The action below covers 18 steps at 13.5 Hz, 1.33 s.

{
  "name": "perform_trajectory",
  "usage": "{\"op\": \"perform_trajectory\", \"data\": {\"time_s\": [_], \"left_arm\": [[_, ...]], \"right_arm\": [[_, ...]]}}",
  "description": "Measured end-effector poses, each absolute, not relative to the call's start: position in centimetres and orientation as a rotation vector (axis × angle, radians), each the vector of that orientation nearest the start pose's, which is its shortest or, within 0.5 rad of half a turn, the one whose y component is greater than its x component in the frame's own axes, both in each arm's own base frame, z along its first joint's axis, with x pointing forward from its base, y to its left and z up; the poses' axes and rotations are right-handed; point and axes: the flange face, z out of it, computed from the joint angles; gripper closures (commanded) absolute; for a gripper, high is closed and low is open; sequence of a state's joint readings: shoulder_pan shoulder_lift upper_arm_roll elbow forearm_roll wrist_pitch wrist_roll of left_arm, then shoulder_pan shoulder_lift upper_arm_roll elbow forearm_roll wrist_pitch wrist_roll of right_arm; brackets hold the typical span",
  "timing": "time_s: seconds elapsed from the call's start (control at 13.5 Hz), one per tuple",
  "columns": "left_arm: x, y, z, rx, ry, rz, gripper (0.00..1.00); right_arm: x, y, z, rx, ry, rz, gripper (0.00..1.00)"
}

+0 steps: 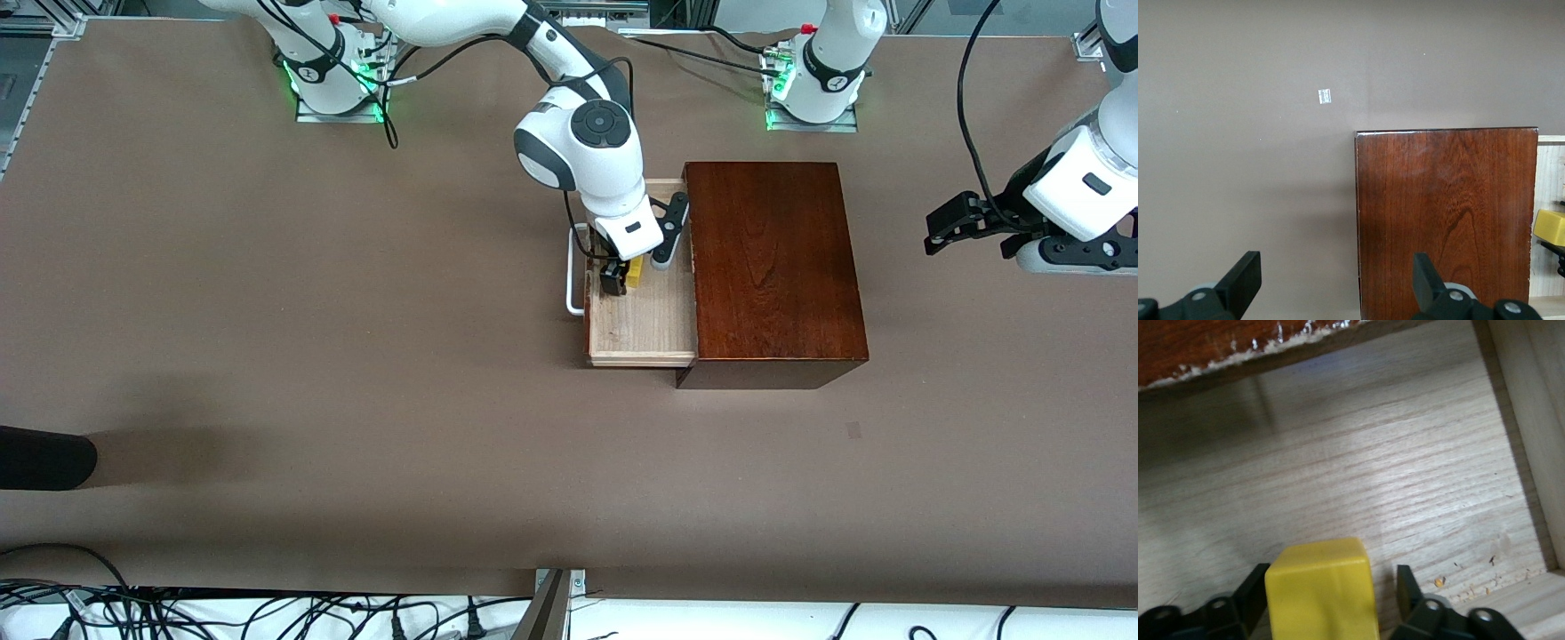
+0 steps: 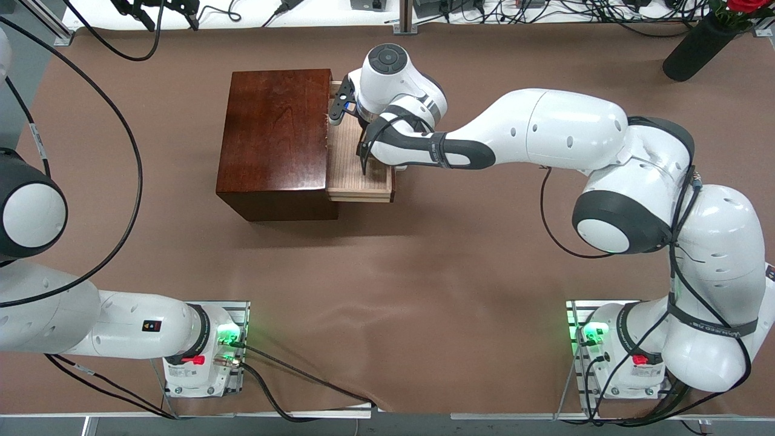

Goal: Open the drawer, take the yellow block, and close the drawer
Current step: 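Lower the right gripper into the drawer and grasp the yellow cube, then lift the yellow cube out of the drawer with the right gripper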

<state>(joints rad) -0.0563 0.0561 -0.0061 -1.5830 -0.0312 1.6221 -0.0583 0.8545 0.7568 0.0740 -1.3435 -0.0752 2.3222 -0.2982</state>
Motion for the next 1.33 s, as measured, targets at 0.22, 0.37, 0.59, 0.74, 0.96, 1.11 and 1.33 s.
{"op": "perform_trajectory", "data": {"time_s": [0.22, 0.37, 0.59, 0.74, 0.96, 1.11, 1.33], "left_arm": [[57.4, -3.9, 59.2, -3.172, 0.004, 0.03, 0.0], [57.4, -3.9, 59.2, -3.172, 0.004, 0.03, 0.0], [57.4, -3.9, 59.2, -3.172, 0.004, 0.03, 0.0], [57.4, -3.9, 59.2, -3.172, 0.003, 0.03, 0.0], [57.4, -3.9, 59.1, -3.172, 0.003, 0.031, 0.0], [57.4, -3.9, 59.1, -3.172, 0.001, 0.031, 0.0], [57.4, -3.9, 59.1, -3.172, 0.001, 0.032, 0.0]], "right_arm": [[46.7, 60.1, 29.5, -2.485, -1.809, -0.355, 0.75], [46.7, 60.1, 29.6, -2.484, -1.813, -0.358, 0.75], [46.8, 60.1, 29.7, -2.483, -1.813, -0.362, 0.75], [46.9, 60.3, 30.3, -2.482, -1.81, -0.37, 0.75], [47.4, 60.8, 33.4, -2.496, -1.812, -0.346, 0.75], [47.6, 61.0, 36.0, -2.51, -1.815, -0.31, 0.75], [48.0, 60.7, 39.1, -2.523, -1.797, -0.301, 0.75]]}}
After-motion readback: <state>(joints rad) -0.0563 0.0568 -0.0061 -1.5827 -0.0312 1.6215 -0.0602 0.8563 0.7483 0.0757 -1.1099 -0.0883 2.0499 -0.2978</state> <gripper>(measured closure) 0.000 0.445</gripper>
